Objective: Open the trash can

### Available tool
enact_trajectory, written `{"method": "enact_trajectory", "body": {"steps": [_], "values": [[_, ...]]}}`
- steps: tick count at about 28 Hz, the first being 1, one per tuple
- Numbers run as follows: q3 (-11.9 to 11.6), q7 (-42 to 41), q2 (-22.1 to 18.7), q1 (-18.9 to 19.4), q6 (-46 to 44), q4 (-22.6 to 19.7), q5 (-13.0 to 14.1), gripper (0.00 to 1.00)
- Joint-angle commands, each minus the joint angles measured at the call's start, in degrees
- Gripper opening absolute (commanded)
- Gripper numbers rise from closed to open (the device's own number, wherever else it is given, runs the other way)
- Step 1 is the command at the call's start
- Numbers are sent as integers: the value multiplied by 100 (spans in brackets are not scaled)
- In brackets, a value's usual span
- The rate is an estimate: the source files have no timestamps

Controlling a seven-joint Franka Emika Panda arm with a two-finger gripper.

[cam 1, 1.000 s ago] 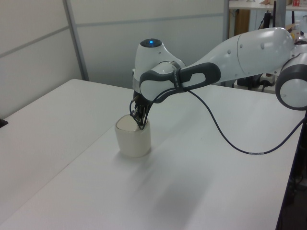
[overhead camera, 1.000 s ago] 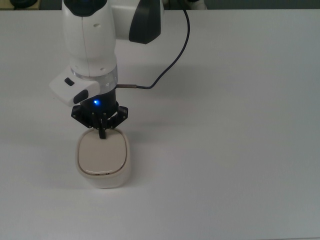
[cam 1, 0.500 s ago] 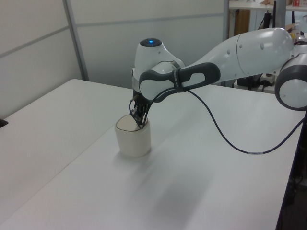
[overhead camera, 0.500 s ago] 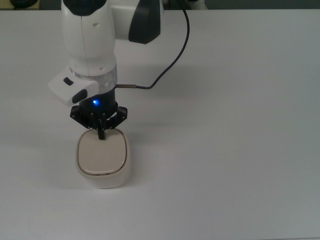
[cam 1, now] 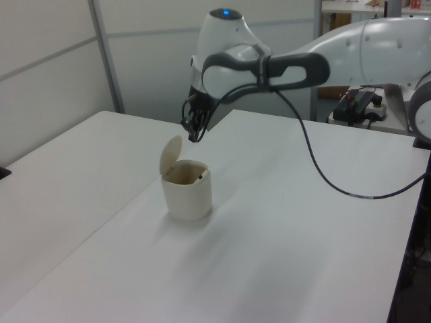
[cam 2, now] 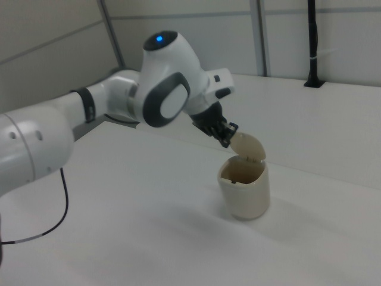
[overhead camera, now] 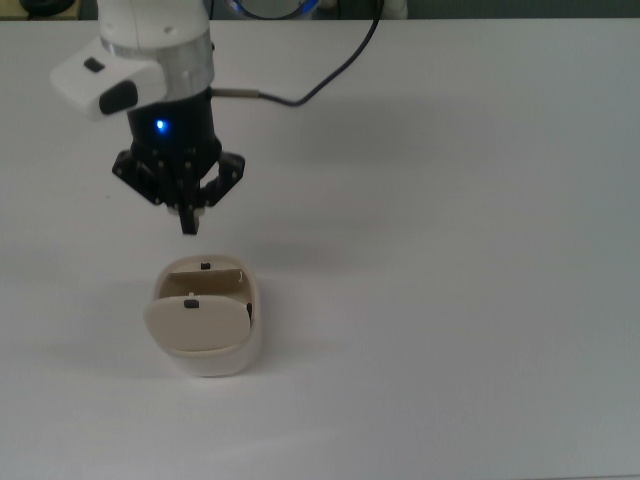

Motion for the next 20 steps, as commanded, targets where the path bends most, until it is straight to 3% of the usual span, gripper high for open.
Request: {"method": "enact_trajectory", "body": {"steps": [1,9,20], "values": [[37,64,-483,42,-750,-150,146,0],[55,55,-958,218,-2226,-158,49,0],[46,221,-1230,377,-3142,-185,-100,0]]}}
